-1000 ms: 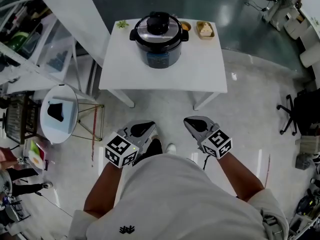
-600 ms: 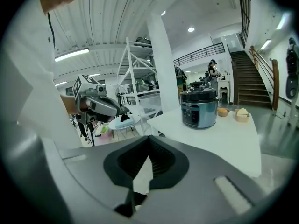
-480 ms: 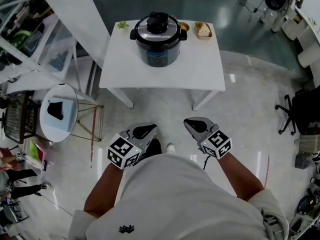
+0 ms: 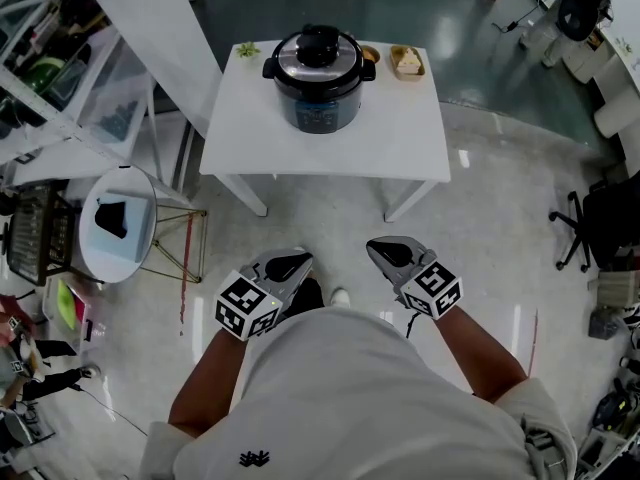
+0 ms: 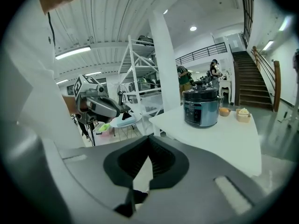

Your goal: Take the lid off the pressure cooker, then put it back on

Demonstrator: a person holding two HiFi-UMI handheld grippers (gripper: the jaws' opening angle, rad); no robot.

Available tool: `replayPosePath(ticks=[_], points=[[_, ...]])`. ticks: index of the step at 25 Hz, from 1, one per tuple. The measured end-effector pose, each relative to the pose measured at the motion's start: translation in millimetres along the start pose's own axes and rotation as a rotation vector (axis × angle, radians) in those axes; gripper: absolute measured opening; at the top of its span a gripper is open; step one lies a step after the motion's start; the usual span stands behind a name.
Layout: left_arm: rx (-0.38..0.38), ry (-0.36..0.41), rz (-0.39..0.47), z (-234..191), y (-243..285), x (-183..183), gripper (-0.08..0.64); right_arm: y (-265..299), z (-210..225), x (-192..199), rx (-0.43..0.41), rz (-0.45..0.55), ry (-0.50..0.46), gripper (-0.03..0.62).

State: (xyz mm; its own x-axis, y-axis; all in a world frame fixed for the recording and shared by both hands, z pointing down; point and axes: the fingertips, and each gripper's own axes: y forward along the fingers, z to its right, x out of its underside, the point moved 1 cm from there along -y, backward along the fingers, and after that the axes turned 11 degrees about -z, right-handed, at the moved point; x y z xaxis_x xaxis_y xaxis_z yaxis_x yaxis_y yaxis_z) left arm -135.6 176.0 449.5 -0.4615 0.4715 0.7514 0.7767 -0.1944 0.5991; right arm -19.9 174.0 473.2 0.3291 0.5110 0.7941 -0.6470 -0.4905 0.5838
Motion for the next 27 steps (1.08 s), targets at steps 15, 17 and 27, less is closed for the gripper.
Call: replayPosePath(ticks=[15,17,27], points=[[-0.003,-0.014,-0.009,0,4,6,0.006,9,-1,2,-0.022,0.001,-0.007,0.011],[0.0,-0.016,-0.015,2,5,7,0.006,9,-1,4,-0.026,-0.002,-0.005,0.012],[0.026,-0.01,-0.038,12,21,5,0.006,4,2,18,-0.03,-0.005,0.022,0.011]])
